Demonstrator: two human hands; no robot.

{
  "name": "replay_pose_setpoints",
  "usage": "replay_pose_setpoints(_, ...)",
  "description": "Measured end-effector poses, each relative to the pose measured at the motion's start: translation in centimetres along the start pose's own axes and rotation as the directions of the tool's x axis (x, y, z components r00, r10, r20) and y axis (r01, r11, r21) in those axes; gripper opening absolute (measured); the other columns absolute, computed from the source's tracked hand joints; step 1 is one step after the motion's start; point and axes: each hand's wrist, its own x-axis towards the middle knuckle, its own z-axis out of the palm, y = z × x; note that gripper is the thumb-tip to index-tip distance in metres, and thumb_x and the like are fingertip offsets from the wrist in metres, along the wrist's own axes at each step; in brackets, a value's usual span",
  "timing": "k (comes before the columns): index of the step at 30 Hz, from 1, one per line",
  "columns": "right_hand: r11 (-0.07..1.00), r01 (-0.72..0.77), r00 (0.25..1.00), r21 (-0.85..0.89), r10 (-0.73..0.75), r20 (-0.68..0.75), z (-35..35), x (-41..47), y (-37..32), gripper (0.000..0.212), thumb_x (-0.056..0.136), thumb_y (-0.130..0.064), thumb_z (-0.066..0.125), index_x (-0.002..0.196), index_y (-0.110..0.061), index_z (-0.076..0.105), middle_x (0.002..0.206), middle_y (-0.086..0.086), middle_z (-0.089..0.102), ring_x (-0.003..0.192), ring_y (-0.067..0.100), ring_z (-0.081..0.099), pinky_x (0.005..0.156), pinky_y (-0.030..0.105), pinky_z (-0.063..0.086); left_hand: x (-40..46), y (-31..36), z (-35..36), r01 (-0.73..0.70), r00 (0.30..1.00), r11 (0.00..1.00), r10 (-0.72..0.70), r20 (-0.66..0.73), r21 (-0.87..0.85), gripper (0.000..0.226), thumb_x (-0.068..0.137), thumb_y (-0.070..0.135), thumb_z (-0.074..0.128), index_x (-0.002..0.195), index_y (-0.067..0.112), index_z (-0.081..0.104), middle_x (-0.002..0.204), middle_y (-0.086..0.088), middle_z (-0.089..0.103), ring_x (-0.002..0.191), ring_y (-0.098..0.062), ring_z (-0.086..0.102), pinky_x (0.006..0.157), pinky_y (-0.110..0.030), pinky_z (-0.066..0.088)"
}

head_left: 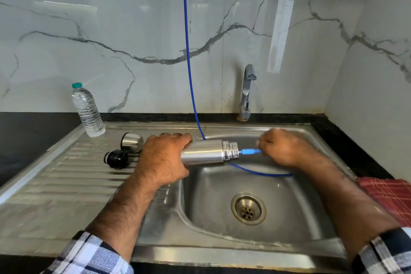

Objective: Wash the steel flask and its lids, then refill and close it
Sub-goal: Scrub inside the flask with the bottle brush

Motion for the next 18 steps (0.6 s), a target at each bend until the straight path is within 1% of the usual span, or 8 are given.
replay_pose_setpoints(1,1.0,-0.015,0.989,-0.002,0.015,0.149,0.1,-0.1,0.3,0.034,0.107,-0.041,0.05,0.089,-0.02,0.069,0.095,0.003,0.066,0.091,0.024,0.064,0.08,0.039,0.053,0.1,0.2,0.0,-0.024,1.0,0.999,0.024,0.0,0.032,0.069,0.063,0.049,0.086,0.124,0.039,0.056,0.102,0.019,0.062,0.089,-0.009,0.046,0.09,-0.036,0.041)
replay_pose_setpoints(2,1.0,-0.025,0.984,-0.007,0.026,0.175,0.2,-0.4,0.4,0.038,0.108,-0.046,0.049,0.09,-0.02,0.07,0.095,0.001,0.066,0.091,0.021,0.064,0.08,0.039,0.053,0.2,0.5,0.0,-0.035,0.999,0.998,0.035,-0.002,0.048,0.069,0.063,0.049,0.086,0.125,0.04,0.055,0.105,0.019,0.063,0.09,-0.01,0.046,0.088,-0.036,0.039)
replay_pose_setpoints(4,0.996,-0.032,0.995,0.078,0.039,-0.092,0.7,-1.4,0.4,0.049,0.103,-0.065,0.047,0.086,-0.024,0.066,0.08,-0.007,0.064,0.076,0.014,0.061,0.071,0.034,0.048,0.2,0.7,0.0,-0.012,1.0,1.0,0.012,-0.007,0.016,0.069,0.063,0.05,0.086,0.124,0.039,0.056,0.103,0.019,0.063,0.089,-0.01,0.048,0.084,-0.035,0.036)
replay_pose_setpoints(7,0.975,0.211,0.813,-0.073,-0.217,-0.541,1.1,-2.0,0.4,0.036,0.099,-0.065,0.059,0.1,-0.03,0.067,0.091,-0.012,0.064,0.083,0.015,0.063,0.089,0.042,0.046,0.1,0.3,-0.1,0.087,0.996,0.99,-0.09,-0.017,-0.111,0.07,0.055,0.052,0.086,0.118,0.036,0.061,0.092,0.018,0.065,0.082,-0.012,0.059,0.079,-0.031,0.047)
replay_pose_setpoints(9,0.934,0.292,0.668,-0.205,-0.352,-0.656,1.5,-1.4,0.5,0.024,0.101,-0.047,0.066,0.105,-0.025,0.074,0.098,-0.005,0.068,0.092,0.024,0.065,0.097,0.049,0.042,-0.1,-0.1,-0.3,0.159,0.987,0.967,-0.159,0.013,-0.2,0.072,0.05,0.053,0.089,0.115,0.037,0.062,0.083,0.019,0.065,0.078,-0.012,0.063,0.086,-0.037,0.057)
replay_pose_setpoints(12,0.914,0.279,0.553,-0.296,-0.404,-0.728,1.9,-1.1,0.1,0.018,0.104,-0.032,0.064,0.101,-0.02,0.078,0.092,-0.001,0.069,0.085,0.03,0.065,0.086,0.046,0.043,-0.2,-0.4,-0.4,0.179,0.984,0.954,-0.174,0.04,-0.239,0.074,0.047,0.053,0.091,0.114,0.039,0.063,0.082,0.021,0.065,0.078,-0.011,0.064,0.093,-0.048,0.058)
replay_pose_setpoints(15,0.9,0.291,0.552,-0.325,-0.435,-0.711,1.8,-1.3,-0.3,0.024,0.103,-0.036,0.061,0.087,-0.022,0.073,0.081,-0.003,0.065,0.074,0.03,0.063,0.07,0.041,0.043,-0.2,-0.6,-0.3,0.151,0.988,0.964,-0.151,0.019,-0.218,0.074,0.051,0.048,0.092,0.118,0.038,0.063,0.086,0.02,0.065,0.079,-0.012,0.064,0.088,-0.042,0.059)
replay_pose_setpoints(18,0.922,0.276,0.684,-0.273,-0.387,-0.618,1.2,-1.4,-0.4,0.041,0.104,-0.046,0.048,0.075,-0.02,0.06,0.068,0.001,0.061,0.063,0.033,0.063,0.057,0.035,0.04,-0.3,-1.1,-0.3,0.11,0.994,0.972,-0.107,0.024,-0.207,0.074,0.051,0.046,0.091,0.119,0.038,0.063,0.093,0.019,0.068,0.082,-0.013,0.064,0.085,-0.039,0.059)
